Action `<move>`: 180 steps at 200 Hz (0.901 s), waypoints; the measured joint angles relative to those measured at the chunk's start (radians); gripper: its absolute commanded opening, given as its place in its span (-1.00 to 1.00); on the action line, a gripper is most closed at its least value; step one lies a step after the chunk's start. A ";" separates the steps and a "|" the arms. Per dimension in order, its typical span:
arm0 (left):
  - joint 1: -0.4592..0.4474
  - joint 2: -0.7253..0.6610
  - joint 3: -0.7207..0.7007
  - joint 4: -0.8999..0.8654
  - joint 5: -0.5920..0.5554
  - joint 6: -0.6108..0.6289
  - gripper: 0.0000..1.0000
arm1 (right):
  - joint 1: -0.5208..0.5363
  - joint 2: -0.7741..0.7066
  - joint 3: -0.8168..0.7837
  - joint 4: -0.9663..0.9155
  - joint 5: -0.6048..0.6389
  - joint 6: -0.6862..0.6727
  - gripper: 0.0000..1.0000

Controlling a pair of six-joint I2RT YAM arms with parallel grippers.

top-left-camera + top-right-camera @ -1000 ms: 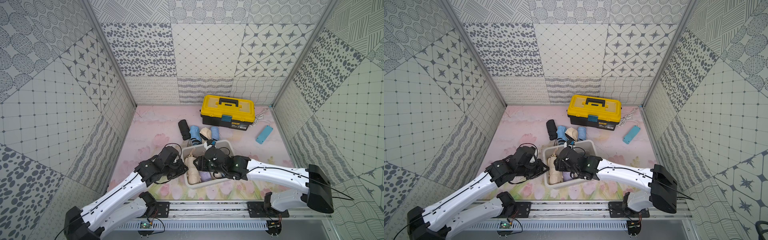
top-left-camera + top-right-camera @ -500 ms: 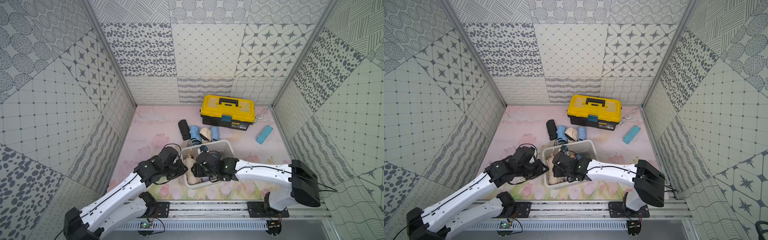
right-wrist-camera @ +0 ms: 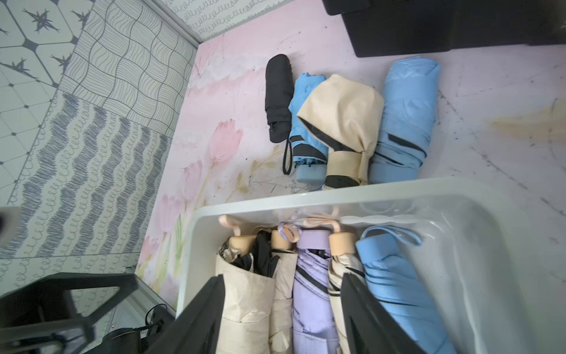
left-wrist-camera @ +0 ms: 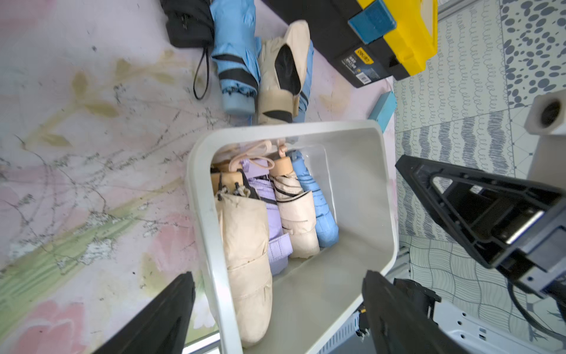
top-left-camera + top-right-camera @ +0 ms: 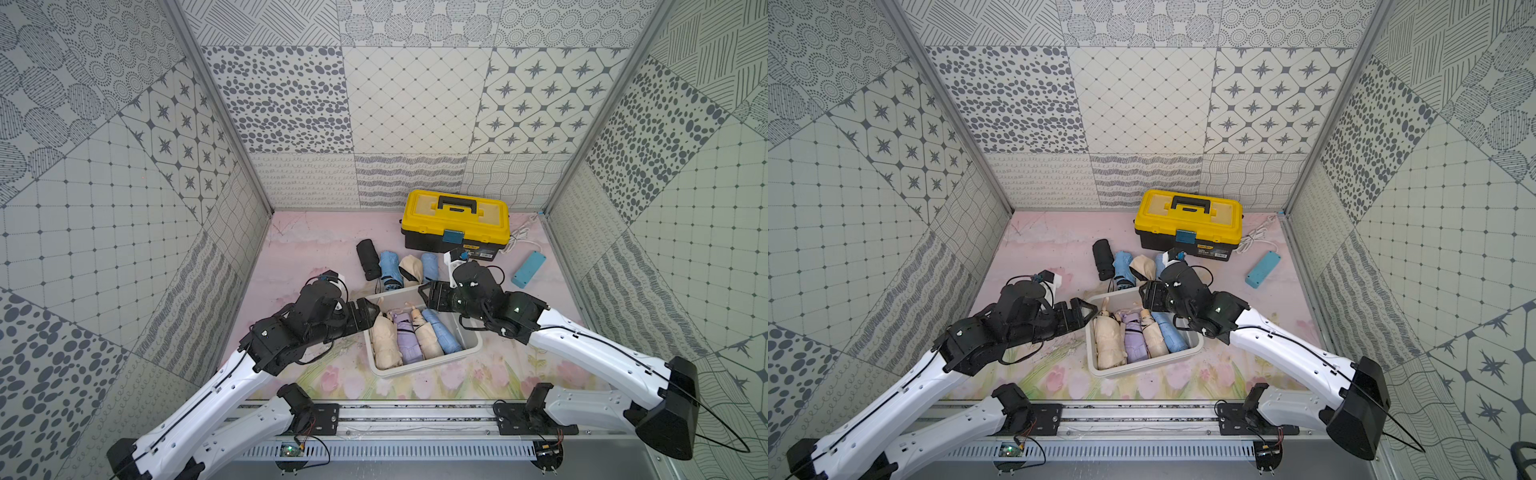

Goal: Put the umbrella into the storage box
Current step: Place the umbrella in the storage box, then pick up the umbrella from the center of the board.

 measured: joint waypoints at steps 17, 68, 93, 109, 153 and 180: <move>0.036 0.056 0.041 0.001 -0.027 0.045 0.85 | -0.046 0.006 0.013 -0.011 -0.025 -0.036 0.32; 0.208 0.352 0.181 0.039 -0.044 0.127 0.90 | -0.117 0.034 0.049 -0.010 -0.043 -0.135 0.35; 0.262 0.511 0.254 0.070 -0.042 0.156 0.91 | -0.137 0.036 0.050 -0.010 -0.033 -0.163 0.36; 0.291 0.613 0.301 0.096 -0.038 0.179 0.92 | -0.148 0.037 0.050 -0.008 -0.027 -0.175 0.36; 0.345 0.868 0.455 0.141 -0.015 0.233 0.94 | -0.183 0.065 0.053 -0.002 -0.011 -0.198 0.37; 0.364 1.008 0.558 0.159 -0.011 0.267 0.94 | -0.196 0.091 0.063 -0.005 -0.007 -0.204 0.37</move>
